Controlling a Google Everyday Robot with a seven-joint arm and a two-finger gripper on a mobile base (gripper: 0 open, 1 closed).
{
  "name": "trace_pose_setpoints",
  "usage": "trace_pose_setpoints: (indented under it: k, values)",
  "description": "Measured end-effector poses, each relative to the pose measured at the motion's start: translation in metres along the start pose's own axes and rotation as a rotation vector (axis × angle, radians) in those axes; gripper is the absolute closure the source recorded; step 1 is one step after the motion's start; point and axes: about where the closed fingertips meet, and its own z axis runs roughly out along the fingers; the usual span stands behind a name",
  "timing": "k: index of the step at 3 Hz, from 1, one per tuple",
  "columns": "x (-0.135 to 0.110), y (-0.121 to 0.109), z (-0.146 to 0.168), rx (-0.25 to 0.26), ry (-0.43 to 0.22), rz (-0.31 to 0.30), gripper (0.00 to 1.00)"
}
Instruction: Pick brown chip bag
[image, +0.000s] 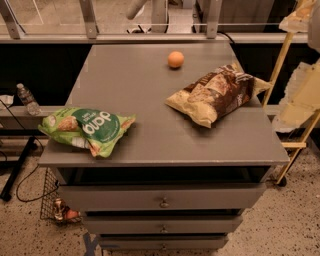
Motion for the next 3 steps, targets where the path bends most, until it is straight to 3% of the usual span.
trace_pose_setpoints:
  k: [1, 2, 3]
  values:
    - [0.000, 0.000, 0.000, 0.000, 0.000, 0.000, 0.00]
    - [-0.005, -0.012, 0.018, 0.008, -0.069, -0.028, 0.00]
    - [-0.029, -0.031, 0.068, -0.018, -0.163, -0.131, 0.00]
